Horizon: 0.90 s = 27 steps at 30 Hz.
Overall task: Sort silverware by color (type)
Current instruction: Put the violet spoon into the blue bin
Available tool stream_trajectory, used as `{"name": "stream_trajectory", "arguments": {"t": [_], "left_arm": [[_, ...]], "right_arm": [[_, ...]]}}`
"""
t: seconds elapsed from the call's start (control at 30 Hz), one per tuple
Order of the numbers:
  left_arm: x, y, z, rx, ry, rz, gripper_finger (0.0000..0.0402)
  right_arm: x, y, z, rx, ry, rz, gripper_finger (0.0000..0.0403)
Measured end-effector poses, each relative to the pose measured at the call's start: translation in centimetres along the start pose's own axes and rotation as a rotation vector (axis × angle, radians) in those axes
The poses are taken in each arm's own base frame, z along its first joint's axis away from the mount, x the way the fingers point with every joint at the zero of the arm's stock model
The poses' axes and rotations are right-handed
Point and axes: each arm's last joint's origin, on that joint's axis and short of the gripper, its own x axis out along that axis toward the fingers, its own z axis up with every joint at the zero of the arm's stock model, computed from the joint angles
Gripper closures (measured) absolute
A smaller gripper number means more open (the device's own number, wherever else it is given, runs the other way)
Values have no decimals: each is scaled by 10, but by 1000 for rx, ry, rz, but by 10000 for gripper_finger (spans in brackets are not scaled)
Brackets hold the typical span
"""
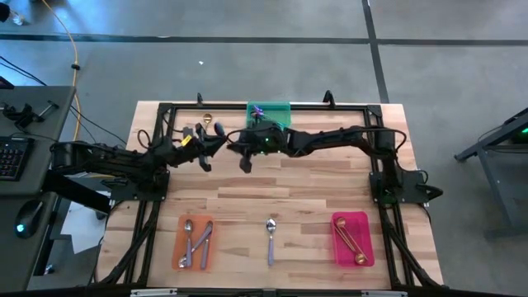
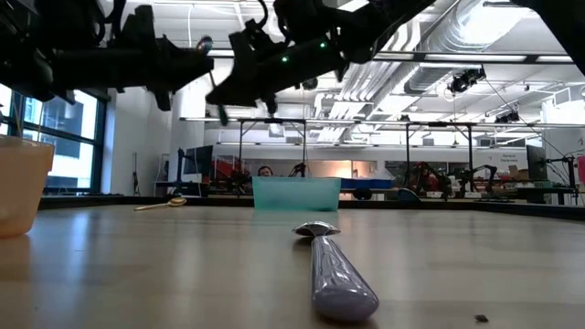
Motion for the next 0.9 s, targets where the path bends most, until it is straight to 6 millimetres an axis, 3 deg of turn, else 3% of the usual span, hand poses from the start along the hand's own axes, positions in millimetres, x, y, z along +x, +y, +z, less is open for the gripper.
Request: {"name": "stream_trajectory", "arguments": {"t": [0.23,0.37,0.47,0.7,0.9], "left_arm": [[0,3,-9,3,89,33,326],[-1,5,-15,8,154,78,310],[-2,7,-19,13,188,109,306],[-3,8,-21,16,205,126,305],[-3,9,-23,18,221,141,305]], "right_arm": [[-30,-27,9,-69,195,-247,402],[-46,-59,4,-135,341,-426,403],[-55,-92,-11,-169,484,-504,403],[-67,-158,-41,-153,608,-527,403],[-66,-169,-51,-139,620,-472,403]]}}
